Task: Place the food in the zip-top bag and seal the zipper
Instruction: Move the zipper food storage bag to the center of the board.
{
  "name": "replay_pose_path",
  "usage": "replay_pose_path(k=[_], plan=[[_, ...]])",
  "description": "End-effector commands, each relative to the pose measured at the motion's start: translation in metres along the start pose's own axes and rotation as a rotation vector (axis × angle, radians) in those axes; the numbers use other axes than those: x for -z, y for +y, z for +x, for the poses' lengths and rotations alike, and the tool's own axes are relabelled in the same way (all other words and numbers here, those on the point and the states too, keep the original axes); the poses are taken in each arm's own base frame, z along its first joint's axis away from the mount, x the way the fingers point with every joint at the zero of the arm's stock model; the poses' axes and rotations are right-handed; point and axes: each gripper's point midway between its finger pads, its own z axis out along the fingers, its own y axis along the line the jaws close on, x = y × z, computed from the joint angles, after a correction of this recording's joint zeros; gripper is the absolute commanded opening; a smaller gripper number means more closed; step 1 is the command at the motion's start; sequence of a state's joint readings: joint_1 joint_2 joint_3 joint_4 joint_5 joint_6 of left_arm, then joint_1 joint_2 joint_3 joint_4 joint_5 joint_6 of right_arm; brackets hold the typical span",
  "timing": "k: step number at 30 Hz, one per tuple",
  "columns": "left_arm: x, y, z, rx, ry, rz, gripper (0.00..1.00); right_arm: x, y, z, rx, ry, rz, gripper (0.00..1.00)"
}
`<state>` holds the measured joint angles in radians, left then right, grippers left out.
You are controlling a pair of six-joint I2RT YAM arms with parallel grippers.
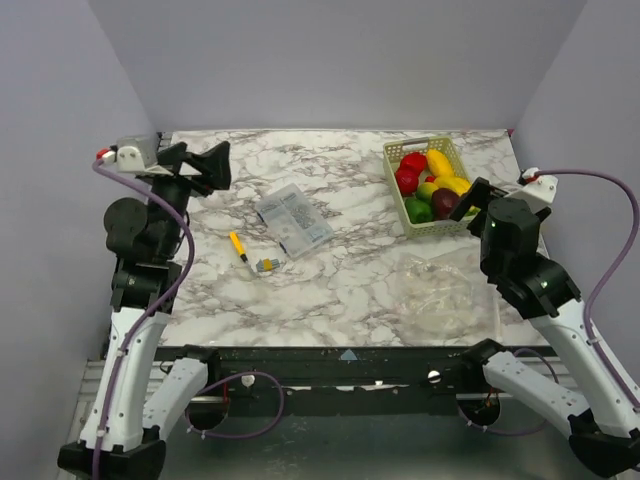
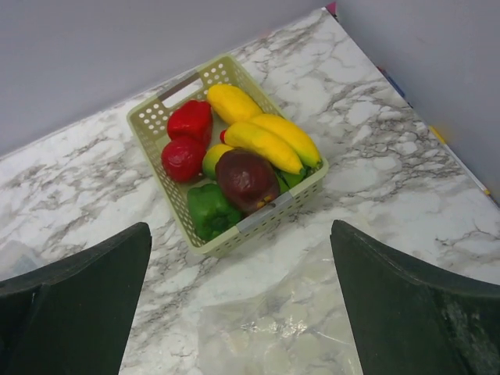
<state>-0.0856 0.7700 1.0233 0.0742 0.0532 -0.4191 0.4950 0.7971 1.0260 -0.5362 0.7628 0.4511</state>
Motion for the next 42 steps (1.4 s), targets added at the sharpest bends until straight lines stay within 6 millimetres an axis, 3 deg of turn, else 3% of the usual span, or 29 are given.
replay_pose_path(k=[1,5,10,16,21,25,31,37,42], plan=[[-0.005,-0.025,0.094,0.005,0.335,0.065,0.99,-0.006,-0.017,0.016,0.063,0.053,0.125,1.0],[-0.003,-0.064,0.122,0.013,0.427,0.172,0.99,-0.007,-0.016,0.032,0.061,0.114,0.136,1.0],[0.008,-0.105,0.148,0.019,0.551,0.307,0.99,-0.002,-0.036,0.049,-0.032,0.103,0.198,1.0],[0.029,-0.134,0.172,-0.032,0.704,0.409,0.98,-0.011,-0.061,0.083,-0.114,0.156,0.287,1.0],[0.041,-0.149,0.17,0.002,0.788,0.45,0.99,-0.035,-0.082,0.116,-0.225,0.283,0.318,1.0],[0.051,-0.154,0.162,0.007,0.795,0.502,0.99,-0.054,-0.12,0.148,-0.323,0.389,0.406,1.0],[0.066,-0.163,0.164,0.02,0.787,0.598,0.99,-0.071,-0.174,0.176,-0.482,0.499,0.444,1.0],[0.076,-0.173,0.166,0.053,0.812,0.666,0.99,-0.083,-0.168,0.207,-0.66,0.639,0.381,1.0],[0.079,-0.175,0.169,0.072,0.825,0.678,0.98,-0.077,-0.145,0.232,-0.713,0.719,0.246,1.0]])
